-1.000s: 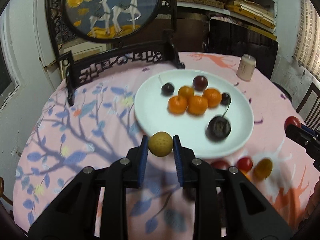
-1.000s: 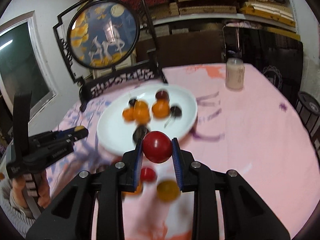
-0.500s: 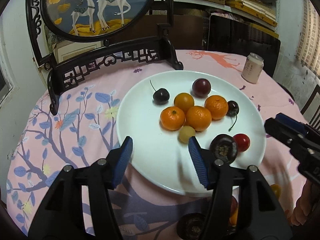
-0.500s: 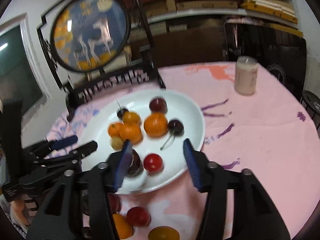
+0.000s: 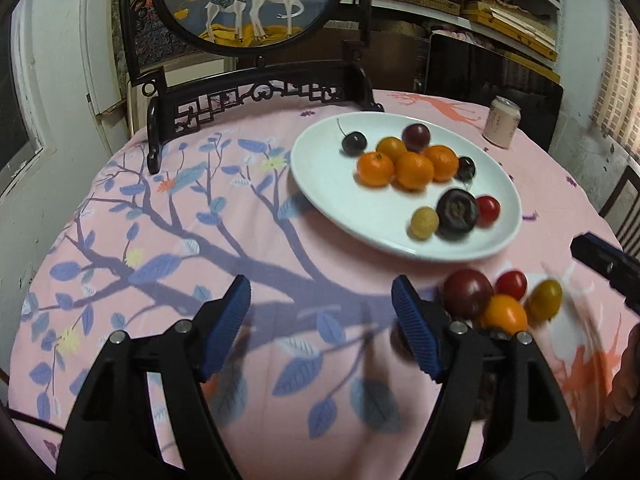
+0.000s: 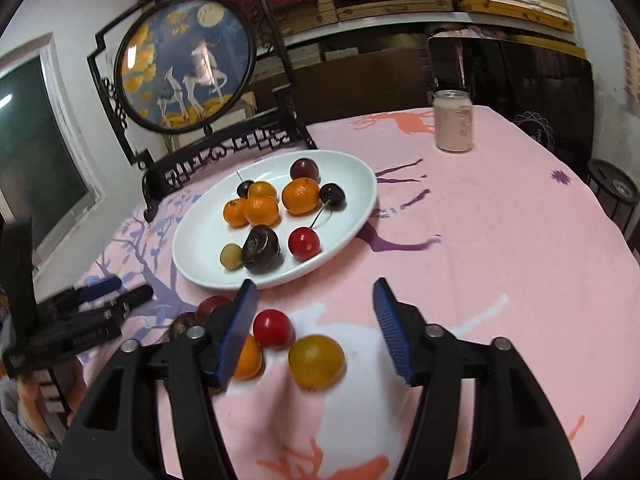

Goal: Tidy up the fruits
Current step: 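Carry yellow fruit to plate with left tool while right tool carries red tomato there, then grasp dark plum with left tool while right tool grasps yellow-orange tomato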

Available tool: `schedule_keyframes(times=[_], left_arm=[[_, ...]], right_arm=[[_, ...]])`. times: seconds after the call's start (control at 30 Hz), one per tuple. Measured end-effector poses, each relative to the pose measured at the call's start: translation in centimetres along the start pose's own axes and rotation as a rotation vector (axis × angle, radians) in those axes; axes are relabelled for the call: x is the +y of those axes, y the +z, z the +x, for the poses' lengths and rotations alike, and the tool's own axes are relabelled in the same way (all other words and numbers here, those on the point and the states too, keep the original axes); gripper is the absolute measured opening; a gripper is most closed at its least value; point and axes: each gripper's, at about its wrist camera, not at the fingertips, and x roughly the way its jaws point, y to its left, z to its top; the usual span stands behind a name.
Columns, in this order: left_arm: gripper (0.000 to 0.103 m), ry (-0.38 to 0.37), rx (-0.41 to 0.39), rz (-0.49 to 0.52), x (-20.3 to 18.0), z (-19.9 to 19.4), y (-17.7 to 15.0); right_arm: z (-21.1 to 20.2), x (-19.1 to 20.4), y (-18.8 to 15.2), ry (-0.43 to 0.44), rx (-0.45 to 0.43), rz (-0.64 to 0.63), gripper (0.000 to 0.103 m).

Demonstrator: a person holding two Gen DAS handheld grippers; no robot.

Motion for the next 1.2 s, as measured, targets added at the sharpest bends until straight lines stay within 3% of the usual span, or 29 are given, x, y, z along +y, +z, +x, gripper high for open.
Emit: schedule_keyframes(times=[0.17,0.43,0.63,0.77,0.8,0.9,1.0,1.13,1.2], left_arm=[[0.075,-0.010,0.005,0.087,-2.2,-0.1,-1.1],[0.075,-0.060,0.069,0.131,-3.8,1.5,-1.4],[0.084,-0.041,0.065,0.156,-4.4,2.0,-1.4],[0.091,0.058,0.038,0.171,-3.3,1.8,-1.2],[0.091,0.128,0.028,0.144,-2.3,1.7,-1.2],[0.088,0.180,0.062,0.031,0.8,1.6,-1.2],[0.088,0.105,0.066,-0.019,1.5,1.3,-1.3],[0.088,0.050,-0.009,0.073,-1.0,-0.3,-1.4],[0.088,0.031,-0.002,0.116,-2.2,0.0,-1.5]], right_arm=[[-1.2,-0.8,-0.4,-0.003,-0.022,0.035,0.068],[-1.2,-0.8,-0.2,-0.013,-0.015,0.030,0.068],[-1.1,-0.8,-0.2,-0.017,-0.008,0.029,0.068],[-1.0,-0.9,-0.2,-0.023,-0.005,0.032,0.068],[-0.9,-1.0,-0.2,-0.023,-0.003,0.035,0.068],[-1.1,-1.2,-0.1,-0.014,-0.005,0.044,0.068],[-1.2,-1.3,-0.1,-0.009,-0.005,0.049,0.068],[-1.3,-1.3,-0.1,-0.006,-0.007,0.048,0.068],[-1.3,-1.3,-0.1,-0.008,-0.005,0.048,0.068]])
